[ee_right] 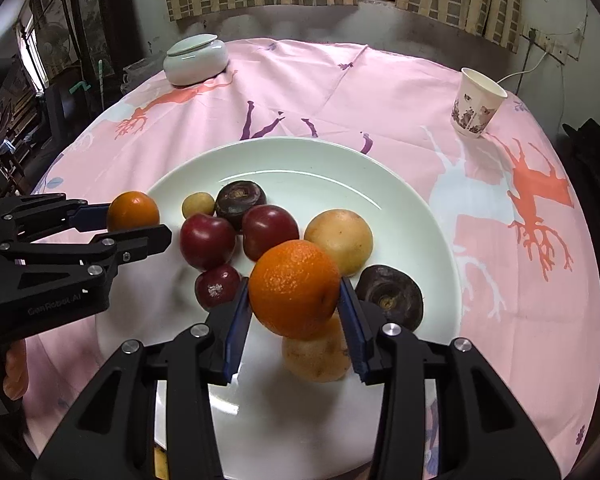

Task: Organize fruits
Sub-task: 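Carry both fruits onto the white plate and open both tools, then withdraw both tools from the plate back toward the fruit cluster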

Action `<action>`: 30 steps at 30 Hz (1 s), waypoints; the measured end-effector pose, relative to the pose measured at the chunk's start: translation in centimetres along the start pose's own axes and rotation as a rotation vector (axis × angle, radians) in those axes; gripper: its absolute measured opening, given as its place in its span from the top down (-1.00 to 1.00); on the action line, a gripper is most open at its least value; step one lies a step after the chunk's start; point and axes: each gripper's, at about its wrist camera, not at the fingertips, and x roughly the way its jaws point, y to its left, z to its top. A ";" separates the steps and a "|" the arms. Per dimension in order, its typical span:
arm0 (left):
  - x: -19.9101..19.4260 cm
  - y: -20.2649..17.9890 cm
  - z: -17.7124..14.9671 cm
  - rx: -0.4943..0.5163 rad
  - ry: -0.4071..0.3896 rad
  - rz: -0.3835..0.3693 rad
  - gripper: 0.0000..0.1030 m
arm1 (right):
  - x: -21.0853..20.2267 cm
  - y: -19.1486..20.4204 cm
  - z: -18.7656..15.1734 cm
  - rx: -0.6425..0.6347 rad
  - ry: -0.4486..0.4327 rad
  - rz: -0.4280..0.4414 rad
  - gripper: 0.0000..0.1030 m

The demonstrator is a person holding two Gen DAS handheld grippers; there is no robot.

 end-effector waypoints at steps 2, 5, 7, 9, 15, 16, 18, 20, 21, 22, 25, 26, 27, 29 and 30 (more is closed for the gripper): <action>0.2 0.0 0.1 0.002 -0.002 -0.001 0.16 | 0.3 -0.1 0.2 -0.009 0.004 -0.001 0.14; -0.3 -0.1 0.5 0.000 -0.029 0.012 -0.18 | 0.1 0.2 0.5 -0.033 -0.017 -0.030 -0.10; -1.4 -0.1 0.7 -0.007 -0.052 0.011 -0.21 | -0.9 0.3 0.5 -0.041 -0.046 -0.062 -0.12; -3.2 -0.1 0.6 -0.011 -0.083 0.001 -0.34 | -2.7 0.3 0.5 -0.048 -0.081 -0.080 -0.22; -10.2 -0.7 -3.6 0.029 -0.250 0.005 -0.96 | -9.7 0.5 -3.4 -0.039 -0.221 -0.157 -0.88; -10.7 -0.7 -4.7 0.033 -0.264 0.012 -0.96 | -10.4 0.4 -4.7 -0.023 -0.235 -0.148 -0.95; -11.0 -0.6 -7.0 0.021 -0.263 0.023 -0.96 | -11.5 0.4 -7.6 0.020 -0.255 -0.132 -0.95; -10.6 -0.4 -9.3 -0.010 -0.235 0.010 -0.96 | -12.1 0.5 -10.2 0.062 -0.227 -0.138 -0.95; -10.3 -0.3 -10.4 -0.026 -0.217 -0.007 -0.96 | -12.2 0.5 -11.3 0.085 -0.203 -0.145 -0.95; -10.1 -0.3 -11.5 -0.036 -0.200 -0.023 -0.96 | -12.3 0.5 -12.6 0.111 -0.180 -0.140 -0.95; -9.7 -0.3 -14.4 -0.046 -0.159 -0.073 -0.96 | -12.6 0.7 -15.8 0.164 -0.133 -0.091 -0.95; -9.7 -0.4 -15.2 -0.043 -0.152 -0.074 -0.96 | -12.6 0.8 -16.6 0.174 -0.114 -0.079 -0.95; -9.7 -0.6 -15.9 -0.035 -0.148 -0.071 -0.96 | -12.4 1.0 -17.4 0.180 -0.092 -0.070 -0.95; -9.8 -0.8 -16.9 -0.018 -0.148 -0.047 -0.96 | -12.1 1.6 -18.7 0.176 -0.051 -0.068 -0.95; -9.9 -0.8 -17.3 -0.013 -0.151 -0.033 -0.96 | -11.8 1.9 -19.1 0.170 -0.037 -0.074 -0.95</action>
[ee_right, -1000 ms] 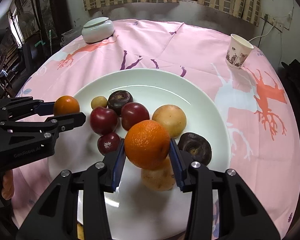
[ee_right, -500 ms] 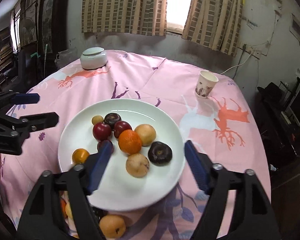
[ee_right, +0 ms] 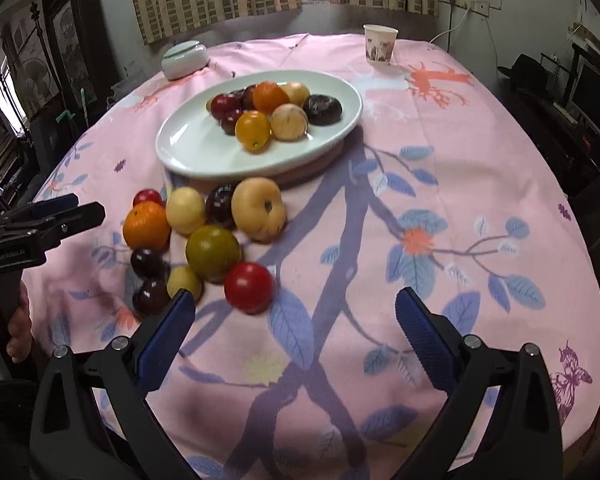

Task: Organize fruits
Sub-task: 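Withdraw both tools from the plate back toward the fruit cluster, then grasp a red tomato with the right tool while the left tool grasps an orange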

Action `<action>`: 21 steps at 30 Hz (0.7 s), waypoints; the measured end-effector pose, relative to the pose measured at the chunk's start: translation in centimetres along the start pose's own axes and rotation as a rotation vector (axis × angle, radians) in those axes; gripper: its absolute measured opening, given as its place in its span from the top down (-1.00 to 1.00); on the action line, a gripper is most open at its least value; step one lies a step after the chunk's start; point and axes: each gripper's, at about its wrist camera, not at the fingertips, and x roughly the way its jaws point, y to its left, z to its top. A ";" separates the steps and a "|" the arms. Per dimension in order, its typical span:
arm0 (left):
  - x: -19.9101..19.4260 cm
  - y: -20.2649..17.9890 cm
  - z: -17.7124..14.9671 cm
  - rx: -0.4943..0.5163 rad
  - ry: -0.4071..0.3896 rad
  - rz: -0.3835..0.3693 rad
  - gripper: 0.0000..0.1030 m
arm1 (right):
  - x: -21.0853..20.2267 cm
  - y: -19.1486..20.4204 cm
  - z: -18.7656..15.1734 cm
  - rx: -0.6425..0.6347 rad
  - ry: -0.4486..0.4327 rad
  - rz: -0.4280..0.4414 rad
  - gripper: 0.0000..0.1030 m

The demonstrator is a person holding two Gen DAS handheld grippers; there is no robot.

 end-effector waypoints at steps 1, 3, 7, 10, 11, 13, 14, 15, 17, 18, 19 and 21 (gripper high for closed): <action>-0.1 -0.1 -0.3 0.005 -0.001 0.009 -0.96 | 0.2 0.3 -0.3 -0.010 0.013 -0.007 -0.95; -0.3 0.0 -0.7 0.007 0.002 0.018 -0.96 | 0.7 0.9 -0.6 -0.025 0.030 -0.019 -0.95; -0.5 -0.2 -1.2 0.026 0.012 0.033 -0.96 | 1.2 1.2 -0.8 -0.035 0.026 -0.014 -0.95; -0.6 -0.4 -1.6 0.043 0.018 0.045 -0.96 | 1.1 0.9 -0.8 -0.020 -0.028 -0.035 -0.94; -0.6 -0.4 -1.7 0.047 0.022 0.046 -0.96 | 1.1 0.9 -0.8 -0.019 -0.039 -0.034 -0.81; -0.6 -0.5 -1.9 0.056 0.028 0.048 -0.96 | 1.4 1.0 -0.6 -0.022 -0.023 -0.001 -0.40; -0.6 -0.5 -2.0 0.058 0.029 0.048 -0.96 | 1.6 1.0 -0.5 -0.020 -0.012 0.014 -0.29; -0.6 -0.5 -2.0 0.060 0.030 0.046 -0.96 | 1.8 1.1 -0.5 -0.020 -0.001 0.026 -0.21; -0.5 -0.5 -1.9 0.061 0.033 0.041 -0.96 | 2.4 1.3 -0.4 -0.024 0.019 0.048 -0.11; -0.5 -0.6 -1.9 0.061 0.034 0.036 -0.96 | 2.7 1.4 -0.3 -0.025 0.028 0.059 -0.04; -0.4 -0.6 -1.9 0.062 0.038 0.030 -0.96 | 3.1 1.5 -0.2 -0.023 0.034 0.069 0.01; -0.1 -0.7 -1.9 0.066 0.045 0.025 -0.96 | 3.8 1.6 0.0 -0.009 0.041 0.090 0.33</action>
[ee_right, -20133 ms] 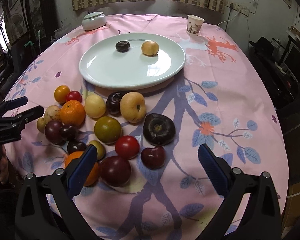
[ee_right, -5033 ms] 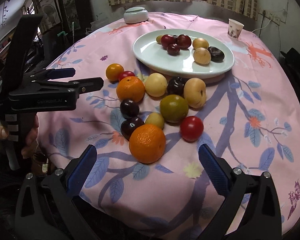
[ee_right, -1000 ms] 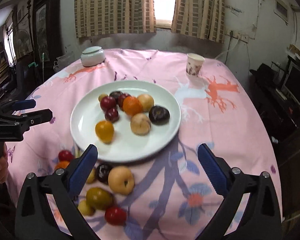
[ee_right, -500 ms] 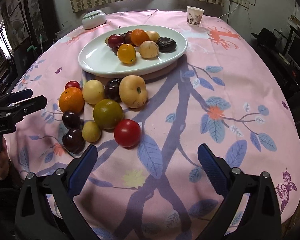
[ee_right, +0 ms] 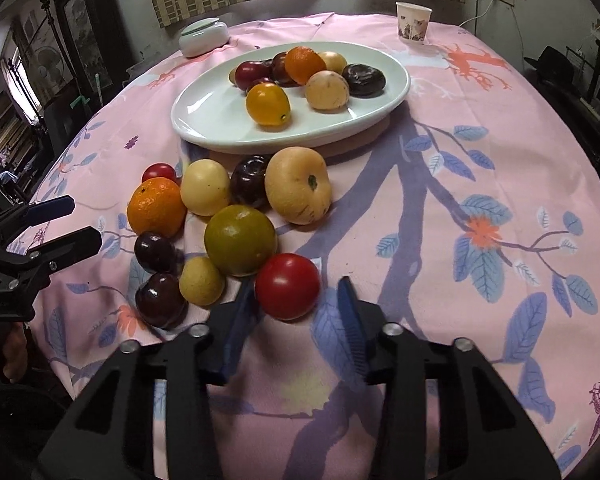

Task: Organize fruits
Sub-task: 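Grasp a red tomato with the right tool while the left tool grasps an orange, then carry both fruits onto the white plate and open both tools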

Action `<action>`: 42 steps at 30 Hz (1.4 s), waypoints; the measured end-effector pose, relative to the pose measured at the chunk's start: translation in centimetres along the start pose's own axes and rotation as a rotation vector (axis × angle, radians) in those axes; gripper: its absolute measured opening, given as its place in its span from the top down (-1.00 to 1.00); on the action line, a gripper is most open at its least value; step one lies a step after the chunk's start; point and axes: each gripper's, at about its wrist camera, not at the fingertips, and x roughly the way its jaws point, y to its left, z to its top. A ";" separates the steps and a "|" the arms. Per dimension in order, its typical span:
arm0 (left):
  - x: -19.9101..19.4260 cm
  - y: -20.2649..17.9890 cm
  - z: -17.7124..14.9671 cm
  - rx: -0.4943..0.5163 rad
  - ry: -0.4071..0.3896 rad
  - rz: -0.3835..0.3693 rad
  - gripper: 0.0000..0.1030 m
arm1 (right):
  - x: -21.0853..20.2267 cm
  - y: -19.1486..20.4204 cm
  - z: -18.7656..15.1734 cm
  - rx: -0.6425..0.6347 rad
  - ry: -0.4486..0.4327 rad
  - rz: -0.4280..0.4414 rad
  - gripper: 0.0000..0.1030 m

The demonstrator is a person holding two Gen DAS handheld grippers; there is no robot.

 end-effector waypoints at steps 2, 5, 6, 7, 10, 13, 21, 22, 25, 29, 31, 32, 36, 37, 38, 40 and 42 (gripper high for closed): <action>0.3 -0.2 0.0 0.008 0.006 0.003 -0.96 | -0.1 0.2 0.1 0.006 -0.004 0.016 0.38; 0.9 -0.5 0.0 0.027 0.019 0.022 -0.96 | -0.5 0.6 0.1 -0.008 -0.002 0.018 0.38; 1.3 -0.6 0.0 0.038 0.030 0.040 -0.96 | -0.6 0.5 0.0 -0.005 -0.002 0.015 0.38; 1.8 -0.7 0.0 0.049 0.045 0.063 -0.96 | -0.6 0.2 -0.1 0.004 0.001 0.012 0.38; 3.5 -1.1 -0.1 0.068 0.093 0.081 -0.96 | -0.6 -0.5 -0.3 0.034 0.014 0.017 0.38; 4.3 -1.8 0.4 0.086 0.090 0.093 -0.96 | -0.7 -1.0 -0.5 0.050 0.016 0.035 0.38; 5.2 -3.5 2.2 0.047 0.083 0.003 -0.54 | -1.0 -1.5 -0.9 0.076 0.010 0.071 0.37; 5.3 -3.4 2.3 0.033 0.084 -0.017 -0.44 | -1.0 -1.6 -1.0 0.078 0.009 0.074 0.37; 5.2 -3.5 2.2 0.022 0.081 -0.038 -0.25 | -1.2 -1.7 -1.1 0.081 0.006 0.074 0.37; 4.4 -3.7 1.6 0.016 0.087 -0.067 0.14 | -1.5 -1.6 -1.2 0.082 0.003 0.069 0.37; 4.2 -3.5 1.4 0.003 0.092 -0.082 0.15 | -1.7 -1.5 -1.2 0.080 -0.004 0.068 0.37; 4.0 -3.4 1.3 -0.001 0.091 -0.086 0.15 | -1.8 -1.4 -1.2 0.078 -0.007 0.068 0.37; 3.1 -2.9 1.2 -0.014 0.075 -0.100 0.15 | -2.0 -1.0 -1.1 0.072 -0.012 0.068 0.38; 2.9 -2.8 1.2 -0.017 0.069 -0.102 0.15 | -2.1 -0.9 -1.0 0.072 -0.013 0.067 0.37; 2.5 -2.7 1.2 -0.020 0.062 -0.105 0.15 | -2.1 -0.8 -1.0 0.070 -0.014 0.067 0.37; 1.9 -2.5 1.3 -0.022 0.046 -0.110 0.15 | -2.3 -0.6 -0.8 0.063 -0.018 0.065 0.37; 1.2 -2.3 1.5 -0.029 0.029 -0.114 0.15 | -2.4 -0.4 -0.6 0.056 -0.022 0.063 0.37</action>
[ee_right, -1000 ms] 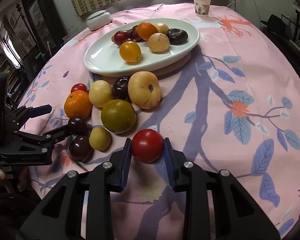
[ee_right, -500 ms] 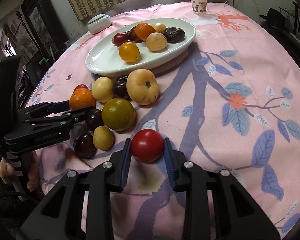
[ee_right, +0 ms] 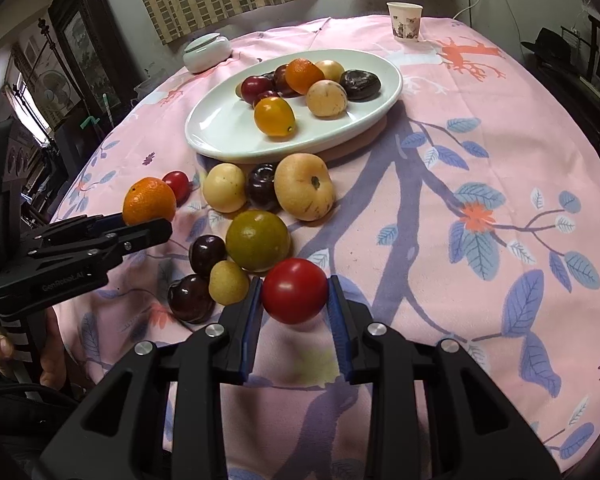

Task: Organize fruits
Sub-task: 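Carry both fruits onto the white plate and open both tools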

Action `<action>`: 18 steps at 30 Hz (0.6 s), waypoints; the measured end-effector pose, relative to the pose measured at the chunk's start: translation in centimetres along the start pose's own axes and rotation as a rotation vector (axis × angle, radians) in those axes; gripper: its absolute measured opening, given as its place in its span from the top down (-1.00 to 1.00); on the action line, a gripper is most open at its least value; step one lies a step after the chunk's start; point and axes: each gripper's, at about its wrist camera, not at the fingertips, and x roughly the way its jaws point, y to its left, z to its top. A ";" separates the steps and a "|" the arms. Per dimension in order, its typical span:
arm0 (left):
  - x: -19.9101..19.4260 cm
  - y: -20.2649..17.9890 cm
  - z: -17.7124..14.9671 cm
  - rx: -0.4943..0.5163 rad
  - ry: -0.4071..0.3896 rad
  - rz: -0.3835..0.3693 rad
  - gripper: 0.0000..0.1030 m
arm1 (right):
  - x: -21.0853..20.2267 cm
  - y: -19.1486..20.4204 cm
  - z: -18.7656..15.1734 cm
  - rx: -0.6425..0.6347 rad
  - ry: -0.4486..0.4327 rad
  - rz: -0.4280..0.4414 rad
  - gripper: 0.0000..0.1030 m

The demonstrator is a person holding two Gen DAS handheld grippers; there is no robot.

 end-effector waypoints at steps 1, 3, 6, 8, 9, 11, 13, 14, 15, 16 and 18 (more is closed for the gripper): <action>-0.3 0.1 0.1 -0.003 -0.008 -0.002 0.15 | -0.1 0.1 0.1 -0.003 -0.003 0.000 0.37; -0.7 0.3 0.3 -0.008 -0.021 0.000 0.15 | -0.2 0.2 0.3 -0.007 -0.008 0.002 0.37; -1.1 0.5 0.6 -0.012 -0.030 0.003 0.15 | -0.4 0.3 0.5 -0.010 -0.016 0.007 0.37; -1.3 0.6 0.8 -0.011 -0.036 0.004 0.15 | -0.6 0.4 0.7 -0.013 -0.021 0.010 0.37; -1.3 0.7 0.9 -0.011 -0.040 0.004 0.15 | -0.6 0.5 0.8 -0.014 -0.023 0.012 0.37; -1.5 0.7 1.1 -0.012 -0.045 0.006 0.15 | -0.7 0.6 1.1 -0.017 -0.027 0.015 0.37; -1.5 0.8 1.2 -0.013 -0.046 0.007 0.15 | -0.8 0.7 1.3 -0.021 -0.031 0.018 0.37; -1.5 0.8 1.3 -0.013 -0.044 0.008 0.15 | -0.8 0.8 1.4 -0.023 -0.031 0.020 0.37; -1.4 0.9 1.4 -0.012 -0.042 0.009 0.15 | -0.8 0.9 1.6 -0.027 -0.031 0.022 0.37; -1.4 0.9 1.5 -0.011 -0.041 0.010 0.15 | -0.7 1.0 1.8 -0.033 -0.030 0.024 0.37; -1.5 0.9 2.0 -0.004 -0.042 0.013 0.15 | -0.8 1.1 2.4 -0.048 -0.033 0.026 0.37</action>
